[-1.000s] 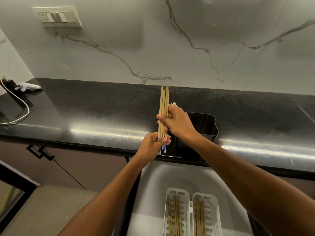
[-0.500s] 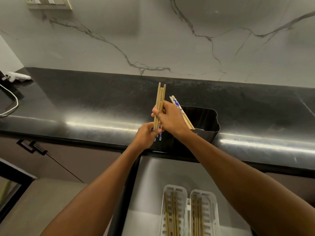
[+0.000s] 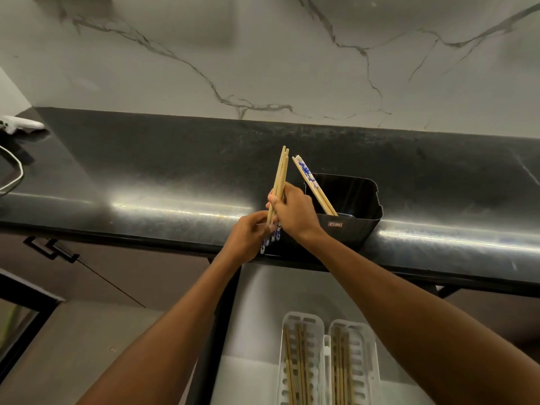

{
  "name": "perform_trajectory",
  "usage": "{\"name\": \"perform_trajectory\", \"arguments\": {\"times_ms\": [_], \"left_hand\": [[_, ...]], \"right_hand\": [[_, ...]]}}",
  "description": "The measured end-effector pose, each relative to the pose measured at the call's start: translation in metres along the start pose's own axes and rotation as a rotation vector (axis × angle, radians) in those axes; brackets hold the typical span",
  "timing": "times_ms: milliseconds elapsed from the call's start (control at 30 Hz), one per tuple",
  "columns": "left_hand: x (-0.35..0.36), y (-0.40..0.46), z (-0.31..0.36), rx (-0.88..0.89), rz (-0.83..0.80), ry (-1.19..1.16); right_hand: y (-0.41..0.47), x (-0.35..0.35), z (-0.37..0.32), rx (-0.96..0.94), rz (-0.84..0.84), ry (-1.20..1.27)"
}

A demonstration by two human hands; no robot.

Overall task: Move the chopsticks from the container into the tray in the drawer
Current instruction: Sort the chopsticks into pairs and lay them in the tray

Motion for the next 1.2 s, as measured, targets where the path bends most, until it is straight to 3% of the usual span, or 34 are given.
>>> {"name": "perform_trajectory", "arguments": {"times_ms": [133,433,867,1200], "left_hand": [[0.000,-0.004,0.000,0.018,-0.033,0.058],[-0.001,-0.002,0.008,0.042,0.065,0.036],[0.006,0.004,0.007,0.095,-0.014,0.013],[-0.002,-0.005,0.011,0.118,0.097,0.071]], "right_hand": [[0.000,0.002,-0.002,-0.005,-0.019,-0.018],[-0.001,0.002,0.004,0.066,-0.046,0.083],[0.004,0.009,0.001,0.052,-0.093,0.052],[-0.007,0.015,0.009,0.035,-0.041,0.053]]}}
Point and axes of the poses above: each hand's wrist, its own y-axis towards the middle knuckle, its own x-axis out of the palm, z = x × y, the point moved 10 cm from there along y, towards the middle knuckle, and after that the axes turned 3 degrees about z, right-handed, at the moved point
